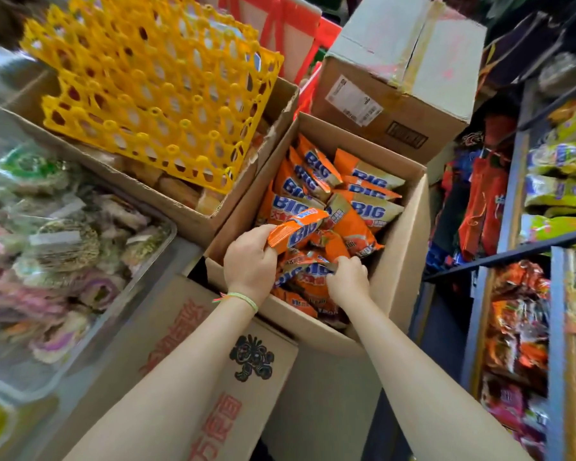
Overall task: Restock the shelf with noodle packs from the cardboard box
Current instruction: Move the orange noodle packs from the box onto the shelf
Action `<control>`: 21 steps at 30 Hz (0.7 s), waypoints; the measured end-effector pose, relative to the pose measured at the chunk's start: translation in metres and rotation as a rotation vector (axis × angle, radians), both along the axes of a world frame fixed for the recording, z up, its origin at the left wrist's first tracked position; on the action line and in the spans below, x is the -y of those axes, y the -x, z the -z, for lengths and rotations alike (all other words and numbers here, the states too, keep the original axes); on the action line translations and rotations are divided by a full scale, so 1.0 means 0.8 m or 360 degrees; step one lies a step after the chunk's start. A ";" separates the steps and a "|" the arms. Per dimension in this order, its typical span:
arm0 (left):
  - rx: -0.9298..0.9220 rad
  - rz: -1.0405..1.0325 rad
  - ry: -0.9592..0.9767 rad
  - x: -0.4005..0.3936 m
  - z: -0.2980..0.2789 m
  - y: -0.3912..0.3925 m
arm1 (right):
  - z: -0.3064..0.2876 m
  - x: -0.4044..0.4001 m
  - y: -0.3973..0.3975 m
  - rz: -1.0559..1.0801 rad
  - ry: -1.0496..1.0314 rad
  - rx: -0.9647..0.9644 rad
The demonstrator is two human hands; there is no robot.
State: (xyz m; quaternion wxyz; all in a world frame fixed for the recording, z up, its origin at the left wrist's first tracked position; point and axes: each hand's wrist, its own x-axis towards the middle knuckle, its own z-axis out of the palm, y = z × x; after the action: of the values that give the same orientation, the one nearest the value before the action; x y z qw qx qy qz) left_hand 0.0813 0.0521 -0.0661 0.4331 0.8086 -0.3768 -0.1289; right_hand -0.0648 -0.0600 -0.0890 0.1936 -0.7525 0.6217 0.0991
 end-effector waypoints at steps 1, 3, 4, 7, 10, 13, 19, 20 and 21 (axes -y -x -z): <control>0.0001 0.0012 0.0002 0.000 -0.001 0.001 | 0.003 0.002 0.001 -0.0010 0.0001 -0.0022; 0.0015 0.0041 -0.0009 0.002 0.001 0.002 | 0.006 0.007 0.006 0.0012 0.0017 0.0005; 0.0026 0.0051 -0.0021 0.003 0.002 0.002 | 0.004 0.009 0.007 0.0042 0.0013 0.0049; 0.0067 0.0083 -0.0073 0.007 0.007 0.000 | -0.007 0.013 0.013 0.0004 -0.0014 0.0236; 0.0108 0.0118 -0.0115 0.009 0.010 -0.001 | -0.031 0.007 0.022 -0.0106 -0.0039 0.0498; 0.0154 0.0151 -0.0144 0.010 0.012 0.000 | -0.063 -0.002 0.038 0.0125 -0.0148 0.0840; 0.0087 0.0145 -0.0195 0.010 0.003 0.001 | -0.152 -0.009 0.075 0.0505 -0.0415 0.1531; -0.0016 0.0107 -0.0174 0.010 -0.001 0.001 | -0.167 -0.008 0.082 0.0533 -0.0433 0.1657; -0.0167 0.0054 -0.0122 0.011 -0.005 -0.001 | -0.182 -0.007 0.090 0.0560 -0.0446 0.1796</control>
State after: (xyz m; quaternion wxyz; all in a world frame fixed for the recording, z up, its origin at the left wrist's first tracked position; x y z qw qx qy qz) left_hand 0.0820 0.0435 -0.0618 0.4187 0.8103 -0.3619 -0.1927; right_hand -0.1366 -0.0544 0.0564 0.6041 -0.5420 0.5192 -0.2677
